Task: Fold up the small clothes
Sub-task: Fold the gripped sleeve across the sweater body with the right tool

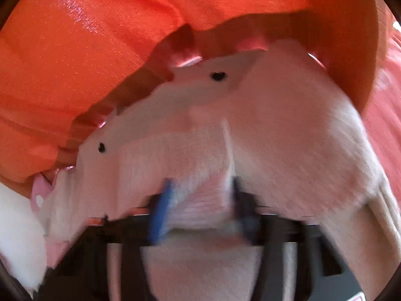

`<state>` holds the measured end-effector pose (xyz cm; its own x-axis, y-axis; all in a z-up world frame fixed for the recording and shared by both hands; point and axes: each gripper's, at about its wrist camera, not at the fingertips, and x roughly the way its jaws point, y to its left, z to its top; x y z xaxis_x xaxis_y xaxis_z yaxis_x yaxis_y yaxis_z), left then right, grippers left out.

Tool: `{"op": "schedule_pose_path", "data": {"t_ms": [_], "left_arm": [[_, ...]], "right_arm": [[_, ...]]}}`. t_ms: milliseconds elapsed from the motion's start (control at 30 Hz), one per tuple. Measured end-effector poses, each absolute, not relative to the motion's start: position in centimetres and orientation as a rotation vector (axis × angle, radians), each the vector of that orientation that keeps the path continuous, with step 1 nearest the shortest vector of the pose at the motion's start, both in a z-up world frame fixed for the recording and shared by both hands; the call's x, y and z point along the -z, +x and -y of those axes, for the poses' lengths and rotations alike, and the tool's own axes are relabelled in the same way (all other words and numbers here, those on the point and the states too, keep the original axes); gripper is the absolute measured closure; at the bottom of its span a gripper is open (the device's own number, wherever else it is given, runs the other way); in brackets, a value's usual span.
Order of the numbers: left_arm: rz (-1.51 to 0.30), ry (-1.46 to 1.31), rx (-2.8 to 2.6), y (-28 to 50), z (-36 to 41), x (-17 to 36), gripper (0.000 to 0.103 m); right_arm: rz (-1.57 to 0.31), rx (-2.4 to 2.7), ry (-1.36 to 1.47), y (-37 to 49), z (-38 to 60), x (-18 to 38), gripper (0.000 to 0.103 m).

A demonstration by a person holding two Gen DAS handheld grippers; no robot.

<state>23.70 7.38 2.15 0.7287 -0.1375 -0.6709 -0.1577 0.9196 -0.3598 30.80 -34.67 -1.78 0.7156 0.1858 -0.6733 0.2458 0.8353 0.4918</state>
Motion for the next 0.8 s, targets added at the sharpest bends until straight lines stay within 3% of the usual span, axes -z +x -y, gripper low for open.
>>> {"op": "schedule_pose_path", "data": {"t_ms": [167,267,333,667,800], "left_arm": [[-0.774,-0.428,-0.008,24.0,-7.5,-1.7,0.011],[-0.788,-0.422,0.006,24.3,-7.3,-1.3,0.011],[-0.802,-0.421,0.013,24.4,-7.1,-1.0,0.011],[-0.885,-0.514,0.094,26.4,-7.3,0.9,0.008],[-0.867,-0.61,0.143,28.1,-7.6,0.3,0.008]], "right_arm": [[-0.655,-0.254,0.415,32.2,25.1,-4.8,0.09],[-0.686,-0.441,0.307,31.9,19.0,-5.3,0.076],[-0.696,-0.408,0.263,31.2,18.2,-4.7,0.075],[-0.71,0.282,0.607,19.0,42.0,1.7,0.069],[-0.698,0.232,0.829,17.8,46.3,4.0,0.069]]}}
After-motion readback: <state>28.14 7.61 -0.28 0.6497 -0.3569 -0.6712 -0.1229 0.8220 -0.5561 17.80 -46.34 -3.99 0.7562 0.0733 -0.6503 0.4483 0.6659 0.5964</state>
